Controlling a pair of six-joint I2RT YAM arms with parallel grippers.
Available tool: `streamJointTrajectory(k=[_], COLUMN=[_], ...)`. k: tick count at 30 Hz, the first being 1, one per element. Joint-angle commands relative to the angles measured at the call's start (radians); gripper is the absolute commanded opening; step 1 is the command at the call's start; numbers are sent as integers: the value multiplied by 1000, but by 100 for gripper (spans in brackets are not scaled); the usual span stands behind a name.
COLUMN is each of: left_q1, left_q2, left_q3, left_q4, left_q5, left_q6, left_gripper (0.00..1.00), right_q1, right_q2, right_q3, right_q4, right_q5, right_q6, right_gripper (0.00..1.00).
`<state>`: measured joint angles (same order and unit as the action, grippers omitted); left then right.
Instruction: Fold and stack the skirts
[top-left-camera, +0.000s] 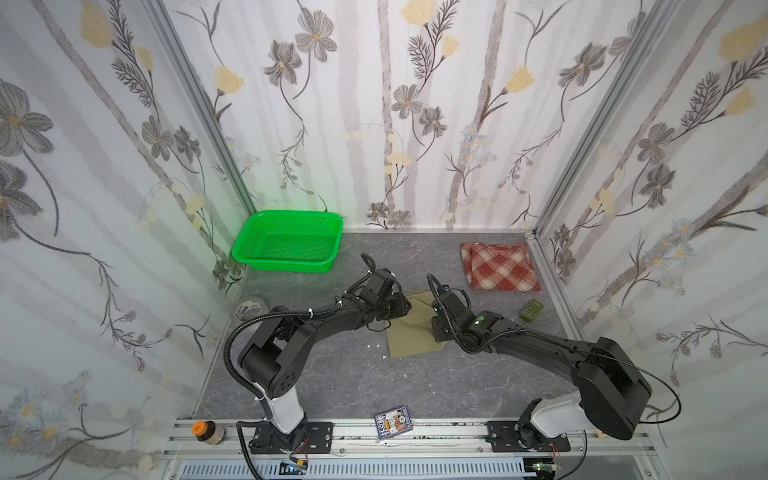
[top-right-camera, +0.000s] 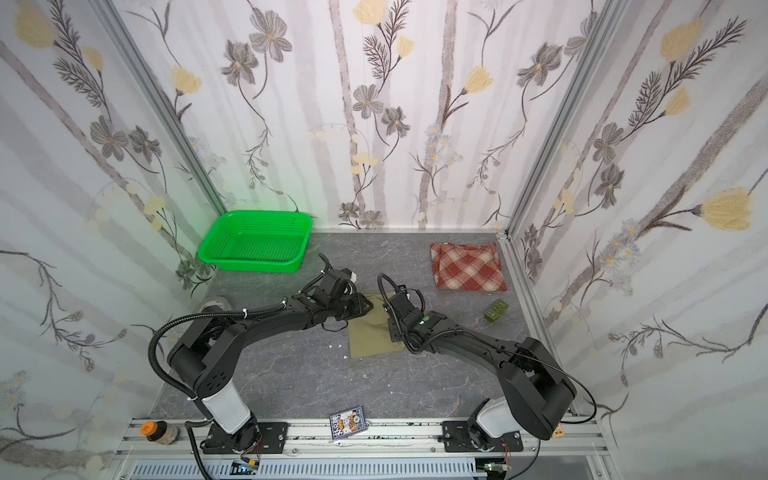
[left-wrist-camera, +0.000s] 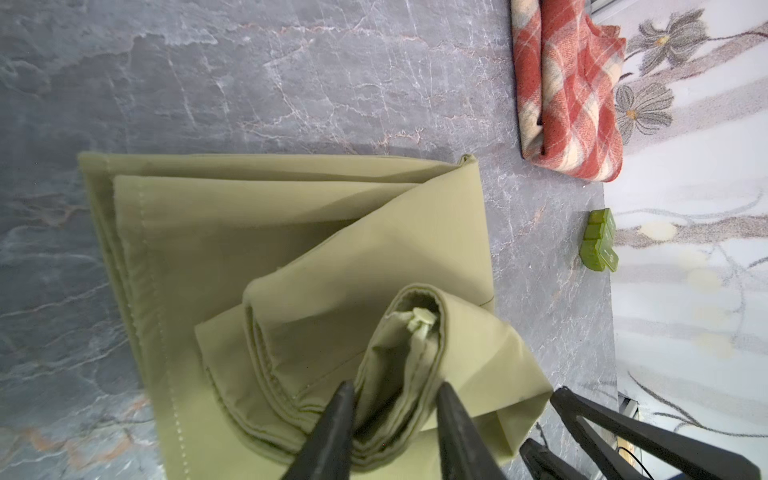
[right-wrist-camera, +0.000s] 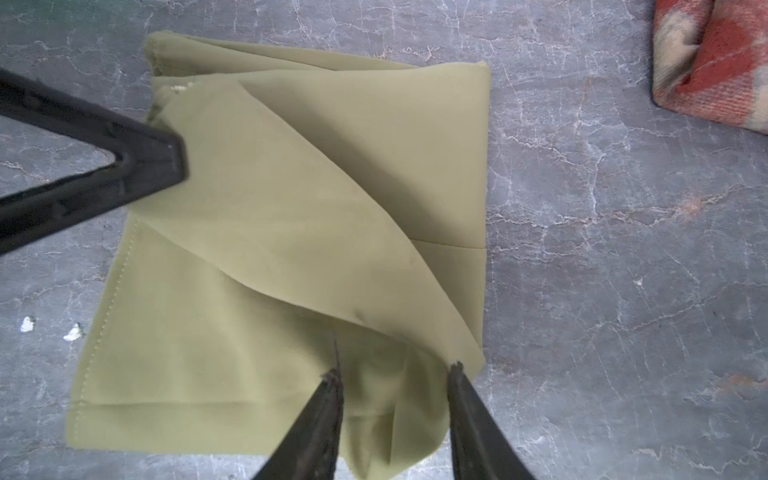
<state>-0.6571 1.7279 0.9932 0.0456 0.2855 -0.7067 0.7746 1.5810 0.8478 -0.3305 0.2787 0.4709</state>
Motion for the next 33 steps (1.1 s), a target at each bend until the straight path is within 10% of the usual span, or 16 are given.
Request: streamJointTrajectory(k=[1,14,33], left_q1=[-6,-62,12], left_q2=[-48,-196,-257], left_q3=[-41,-215,-252], left_q4=[5,7,6], left_q5=[6,-54,-221], left_q6=[15,46,-44], left_gripper=[26,18,22], right_q1=[0,-124,-40], right_q2=[-26,98,197], right_q3=[16,158,82], right_q4=[12,149,215], right_q5=[1,-252,-430], right_q6=[20,7,22], right_gripper=[43,41,24])
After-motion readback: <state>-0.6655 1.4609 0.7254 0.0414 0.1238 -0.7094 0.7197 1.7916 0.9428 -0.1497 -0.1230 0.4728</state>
